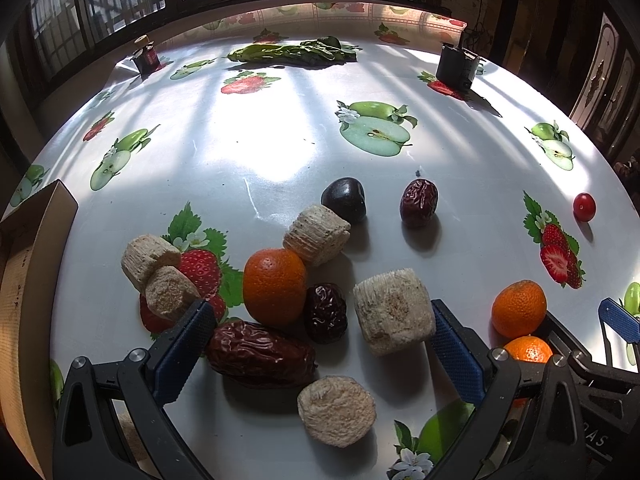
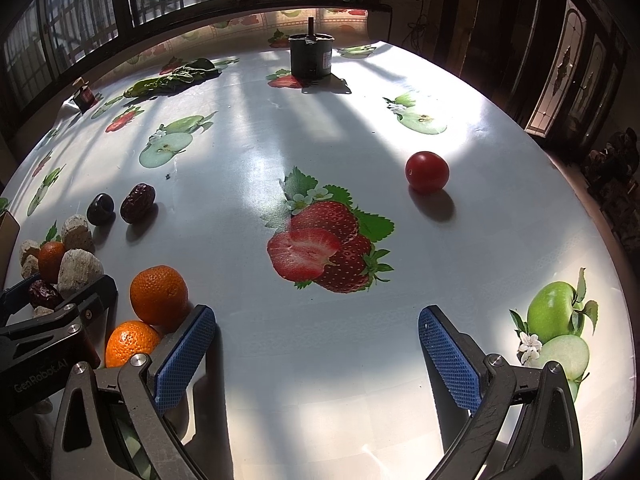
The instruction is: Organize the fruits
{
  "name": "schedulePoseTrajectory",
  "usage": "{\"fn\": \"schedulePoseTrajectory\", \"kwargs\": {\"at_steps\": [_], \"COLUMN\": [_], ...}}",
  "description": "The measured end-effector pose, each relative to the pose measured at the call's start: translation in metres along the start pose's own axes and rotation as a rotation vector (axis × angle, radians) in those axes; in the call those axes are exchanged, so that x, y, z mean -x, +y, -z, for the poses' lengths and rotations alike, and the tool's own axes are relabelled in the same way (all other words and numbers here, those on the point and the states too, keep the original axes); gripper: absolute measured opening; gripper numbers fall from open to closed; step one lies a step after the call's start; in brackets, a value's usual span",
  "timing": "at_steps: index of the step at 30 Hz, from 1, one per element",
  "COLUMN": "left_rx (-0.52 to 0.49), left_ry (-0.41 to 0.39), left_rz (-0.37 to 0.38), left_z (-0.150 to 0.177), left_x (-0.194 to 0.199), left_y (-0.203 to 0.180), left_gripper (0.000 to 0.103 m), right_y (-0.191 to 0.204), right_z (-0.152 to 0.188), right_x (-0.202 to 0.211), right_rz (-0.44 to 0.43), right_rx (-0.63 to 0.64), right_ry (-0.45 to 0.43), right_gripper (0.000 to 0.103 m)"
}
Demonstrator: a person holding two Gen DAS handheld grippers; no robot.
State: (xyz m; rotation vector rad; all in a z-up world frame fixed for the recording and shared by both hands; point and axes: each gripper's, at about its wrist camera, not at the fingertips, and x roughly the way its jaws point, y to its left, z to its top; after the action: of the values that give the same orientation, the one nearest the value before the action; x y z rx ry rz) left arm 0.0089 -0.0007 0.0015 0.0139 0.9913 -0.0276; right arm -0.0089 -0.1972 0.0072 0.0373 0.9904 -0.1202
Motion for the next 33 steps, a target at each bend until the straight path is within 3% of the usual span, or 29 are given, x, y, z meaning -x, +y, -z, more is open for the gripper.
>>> {"fn": "schedulePoseTrajectory", "kwargs": {"at_steps": [5,8,14,17,24,30,33], "left_rx": [-0.025,0.014,0.009,-0.001,0.027,0.020,0.028], "left_ry": [0.019,0.019,-0.132,-0.217,-0.336,-0.387,-0.393], "left_rz": [0.023,0.073,0.065,0.038,0.025,-0.013,-0.032], "left_z": [0.005,0.010,0.024,0.033,0.047,0.060,0.065], "left_x": [0.003,0.016,0.072,0.101,0.145,0.164,0.170], "left_y": [0.004,0.014,0.029,0.039,0.063,0.072,0.077], "left_gripper": [0.103,0.103,0.103,0.103,0.103,0.103,0.103], "right_y": [0.000,0.001,-0.002,-0.006,0.016,0.043,0.051], "right_z": [0.002,0.002,0.003,0.008,0.028,0.054,0.058], "right_x": [0.003,0.004,0.007,0.023,0.094,0.151,0.156], "right_rz": [0.004,0.006,0.011,-0.026,-0.046,-0.024,-0.022], "right_rx": [0.001,0.000,-0.021,-0.063,-0.044,-0.007,0.012], "right_ry": [0.000,-0.001,0.027,0.006,-0.219,-0.515,-0.532], "right_gripper": [0.102,0.102,0.102,0.102,0.102,0.102,0.103]}}
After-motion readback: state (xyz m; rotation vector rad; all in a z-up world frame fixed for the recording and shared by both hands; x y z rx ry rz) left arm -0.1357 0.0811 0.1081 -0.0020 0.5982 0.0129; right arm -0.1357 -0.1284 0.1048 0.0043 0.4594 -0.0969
